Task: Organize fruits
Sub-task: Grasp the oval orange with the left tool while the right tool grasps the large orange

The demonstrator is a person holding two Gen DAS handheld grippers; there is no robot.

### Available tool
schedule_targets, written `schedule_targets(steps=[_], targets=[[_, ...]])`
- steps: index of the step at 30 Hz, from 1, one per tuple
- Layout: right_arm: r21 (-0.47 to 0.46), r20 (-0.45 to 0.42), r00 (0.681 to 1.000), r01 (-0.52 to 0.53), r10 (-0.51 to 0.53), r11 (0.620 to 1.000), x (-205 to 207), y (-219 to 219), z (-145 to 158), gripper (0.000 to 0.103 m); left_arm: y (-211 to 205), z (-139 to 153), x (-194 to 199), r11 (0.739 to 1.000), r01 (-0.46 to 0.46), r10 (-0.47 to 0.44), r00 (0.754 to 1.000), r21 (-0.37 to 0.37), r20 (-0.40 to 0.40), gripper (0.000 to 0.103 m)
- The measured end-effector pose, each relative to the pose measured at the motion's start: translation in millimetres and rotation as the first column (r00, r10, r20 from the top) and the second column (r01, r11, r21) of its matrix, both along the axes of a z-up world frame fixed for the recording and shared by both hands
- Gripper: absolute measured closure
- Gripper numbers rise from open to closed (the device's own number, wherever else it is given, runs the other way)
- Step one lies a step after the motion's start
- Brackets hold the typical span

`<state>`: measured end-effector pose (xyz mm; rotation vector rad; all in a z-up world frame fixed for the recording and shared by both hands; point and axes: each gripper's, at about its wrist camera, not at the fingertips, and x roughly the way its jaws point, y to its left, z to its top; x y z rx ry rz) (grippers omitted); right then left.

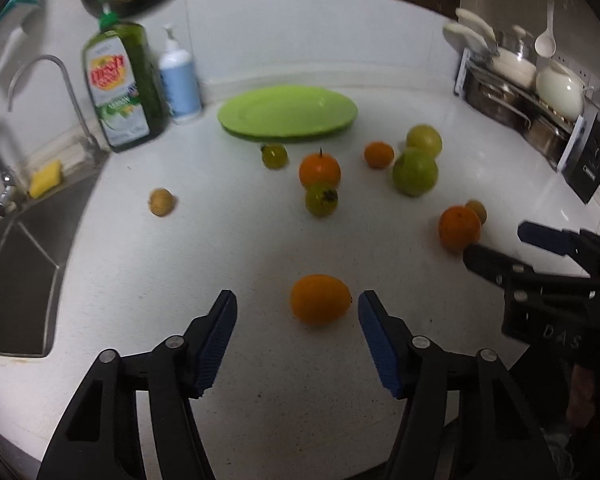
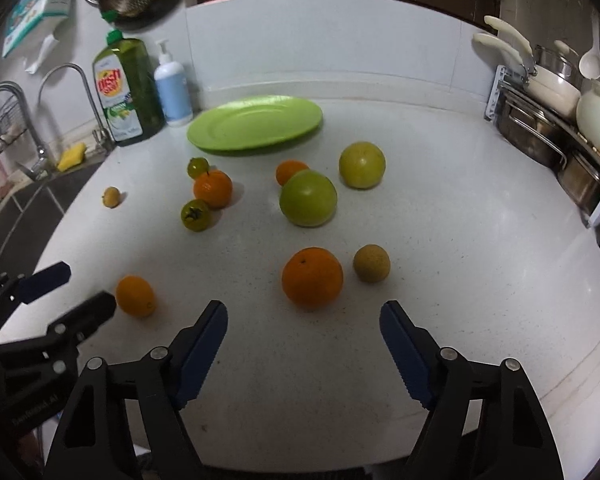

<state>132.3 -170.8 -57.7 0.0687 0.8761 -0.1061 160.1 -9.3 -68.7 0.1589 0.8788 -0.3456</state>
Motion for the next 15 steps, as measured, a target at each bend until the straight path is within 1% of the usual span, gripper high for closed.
schedule_targets(steps=[1,4,5,7,9,15], targets=[[0.002,-0.01,1.0,-0.005,0.005,1.0,4,-1,-1,0.027,-1,-2,3,1.0,-0.007,0.007,1.0,-0.005,-0.005,0.044],[-0.012,-0.016,0.999,-0.051,0.051,0.999,14,-1,-5,0.029,-4,-7,5,0.999,-0.037,0.037,0.999,-0.008,-0.012,0.048],[-0.013,-0.021,0.997,-0.07,0.07,0.997,17,-2,-6,0.03,-5,-10,5,0.999,-0.051,0.051,0.998,-0.009,-0.031,0.05],[0.005,-0.053,0.994,-0.098,0.098,0.995,24,-5,-12,0.033,-7,-15,7,0.998,-0.063,0.062,0.996,-0.018,-0.062,0.05],[0.024,-0.071,0.991,-0.113,0.114,0.993,27,-9,-15,0.033,-10,-18,9,0.997,-0.073,0.072,0.995,-0.018,-0.072,0.054],[0.049,-0.09,0.983,-0.156,0.159,0.987,35,-13,-20,0.04,-14,-22,14,0.995,-0.095,0.093,0.991,-0.024,-0.101,0.057]])
